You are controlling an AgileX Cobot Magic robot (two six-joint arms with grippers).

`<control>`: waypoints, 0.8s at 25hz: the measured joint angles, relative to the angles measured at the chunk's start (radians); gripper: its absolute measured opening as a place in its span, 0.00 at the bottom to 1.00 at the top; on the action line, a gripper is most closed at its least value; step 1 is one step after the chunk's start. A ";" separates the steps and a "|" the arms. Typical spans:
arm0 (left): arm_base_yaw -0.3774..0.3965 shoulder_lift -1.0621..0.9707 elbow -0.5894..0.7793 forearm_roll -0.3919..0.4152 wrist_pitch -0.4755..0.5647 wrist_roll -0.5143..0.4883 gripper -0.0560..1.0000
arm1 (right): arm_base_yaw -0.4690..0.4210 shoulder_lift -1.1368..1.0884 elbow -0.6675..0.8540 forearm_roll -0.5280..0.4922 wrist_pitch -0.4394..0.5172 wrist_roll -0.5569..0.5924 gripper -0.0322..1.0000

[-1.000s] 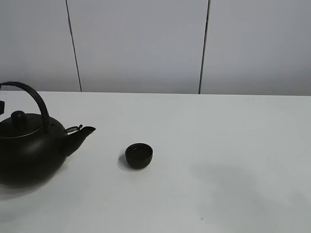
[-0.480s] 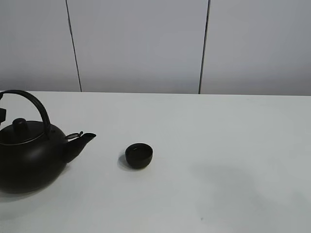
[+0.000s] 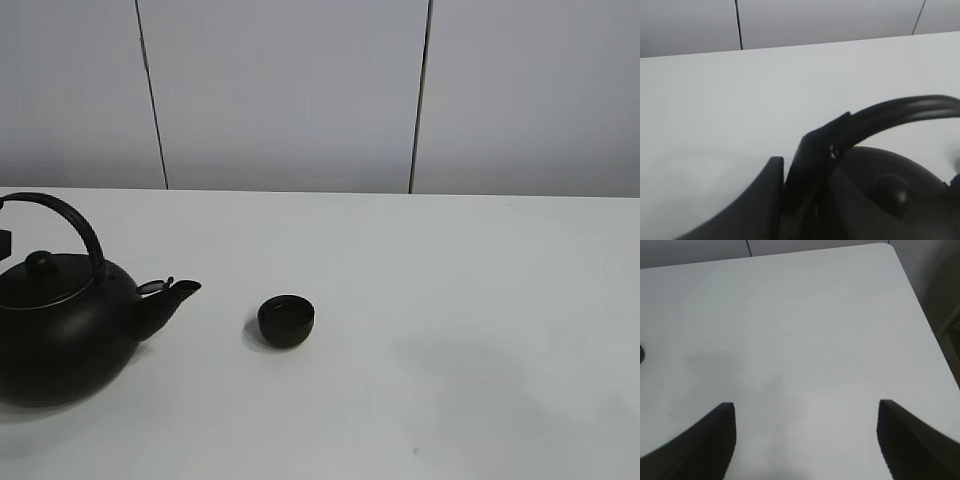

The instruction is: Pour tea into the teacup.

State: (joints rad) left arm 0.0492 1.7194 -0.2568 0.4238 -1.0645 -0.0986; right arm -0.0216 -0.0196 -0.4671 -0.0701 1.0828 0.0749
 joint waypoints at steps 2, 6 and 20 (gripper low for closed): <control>0.000 0.000 0.014 -0.001 -0.011 -0.004 0.23 | 0.000 0.000 0.000 0.000 0.000 0.000 0.55; 0.000 -0.007 0.033 -0.010 -0.059 -0.018 0.29 | 0.000 0.000 0.000 0.000 0.000 0.000 0.55; 0.000 -0.011 0.138 -0.051 -0.076 -0.046 0.33 | 0.000 0.000 0.000 0.000 -0.001 0.000 0.55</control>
State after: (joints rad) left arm 0.0492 1.7088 -0.1184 0.3726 -1.1407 -0.1444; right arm -0.0216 -0.0196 -0.4671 -0.0701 1.0819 0.0749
